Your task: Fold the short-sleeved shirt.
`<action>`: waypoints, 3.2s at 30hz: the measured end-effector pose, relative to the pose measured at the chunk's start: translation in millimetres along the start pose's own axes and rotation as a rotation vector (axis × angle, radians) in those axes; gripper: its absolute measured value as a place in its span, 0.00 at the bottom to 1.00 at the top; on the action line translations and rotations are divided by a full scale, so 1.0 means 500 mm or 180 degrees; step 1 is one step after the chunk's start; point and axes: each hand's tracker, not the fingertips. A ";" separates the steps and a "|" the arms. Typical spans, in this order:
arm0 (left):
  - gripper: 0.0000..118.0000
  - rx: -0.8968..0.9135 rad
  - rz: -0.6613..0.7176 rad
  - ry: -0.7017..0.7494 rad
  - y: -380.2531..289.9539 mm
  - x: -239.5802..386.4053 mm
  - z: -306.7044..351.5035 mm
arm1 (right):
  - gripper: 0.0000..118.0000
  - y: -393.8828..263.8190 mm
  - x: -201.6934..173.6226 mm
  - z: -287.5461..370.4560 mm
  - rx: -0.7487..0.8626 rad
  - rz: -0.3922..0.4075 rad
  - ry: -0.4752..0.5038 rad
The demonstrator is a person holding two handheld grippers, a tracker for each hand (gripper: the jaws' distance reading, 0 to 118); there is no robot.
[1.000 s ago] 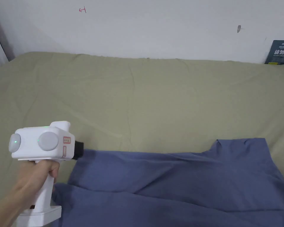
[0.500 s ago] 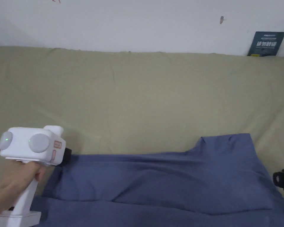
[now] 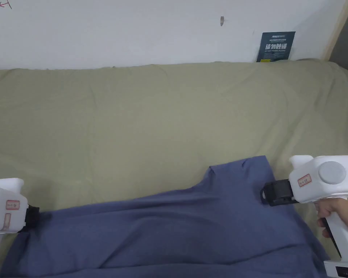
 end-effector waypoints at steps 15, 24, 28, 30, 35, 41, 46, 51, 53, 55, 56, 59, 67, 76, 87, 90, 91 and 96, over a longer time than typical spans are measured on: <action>0.00 0.0171 0.0233 -0.0123 -0.025 -0.026 0.067 | 0.01 -0.040 0.000 0.166 0.0608 0.0233 0.0075; 0.00 0.0520 0.0296 -0.0243 -0.123 -0.052 0.231 | 0.01 -0.171 -0.006 0.308 0.0957 0.0196 0.0329; 0.00 0.0608 0.0268 -0.0266 -0.189 -0.065 0.279 | 0.01 -0.248 -0.004 0.348 0.0952 0.0183 0.0449; 0.00 0.0651 0.0289 -0.0274 -0.220 -0.071 0.298 | 0.01 -0.284 0.000 0.362 0.0977 0.0176 0.0493; 0.00 0.0698 0.0318 -0.0352 -0.296 -0.092 0.325 | 0.01 -0.383 -0.005 0.392 0.1047 0.0222 0.0521; 0.00 0.0647 0.0279 -0.0401 -0.379 -0.097 0.318 | 0.01 -0.477 -0.008 0.361 0.0883 0.0257 0.0462; 0.00 0.0574 0.0212 -0.0396 -0.429 -0.103 0.298 | 0.01 -0.526 0.005 0.322 0.0689 0.0179 0.0454; 0.00 0.0463 0.0100 -0.0329 -0.454 -0.103 0.267 | 0.01 -0.547 0.017 0.290 0.0545 0.0107 0.0432; 0.00 0.0444 0.0126 -0.0308 -0.458 -0.109 0.244 | 0.01 -0.551 0.015 0.280 0.0466 0.0130 0.0387; 0.09 0.0462 0.0140 -0.0311 -0.459 -0.109 0.243 | 0.01 -0.559 0.004 0.286 0.0434 0.0176 0.0351; 0.34 0.0483 0.0126 -0.0285 -0.459 -0.109 0.243 | 0.01 -0.561 0.000 0.288 0.0445 0.0192 0.0324; 1.00 0.0356 0.0176 -0.0219 -0.462 -0.123 0.238 | 0.44 -0.554 0.006 0.277 0.0478 0.0120 0.0189; 0.87 0.0014 0.0657 -0.0385 -0.502 -0.138 0.309 | 1.00 -0.574 -0.061 0.347 0.0638 0.0042 0.0095; 0.00 0.0505 0.1112 -0.0614 -0.492 -0.196 0.326 | 0.00 -0.607 -0.216 0.388 0.1463 0.0170 0.0174; 0.00 0.0369 0.1395 -0.1398 -0.444 -0.254 0.292 | 0.00 -0.694 -0.313 0.455 0.2620 0.0026 -0.0564; 0.00 0.0247 0.1468 -0.1554 -0.430 -0.273 0.268 | 0.00 -0.705 -0.319 0.471 0.2671 0.0088 -0.0688; 0.02 0.0207 0.1499 -0.1739 -0.425 -0.280 0.260 | 0.00 -0.703 -0.317 0.474 0.2628 0.0106 -0.0684; 0.99 0.0372 0.1367 -0.2203 -0.400 -0.315 0.230 | 0.00 -0.704 -0.309 0.479 0.2587 0.0041 -0.0754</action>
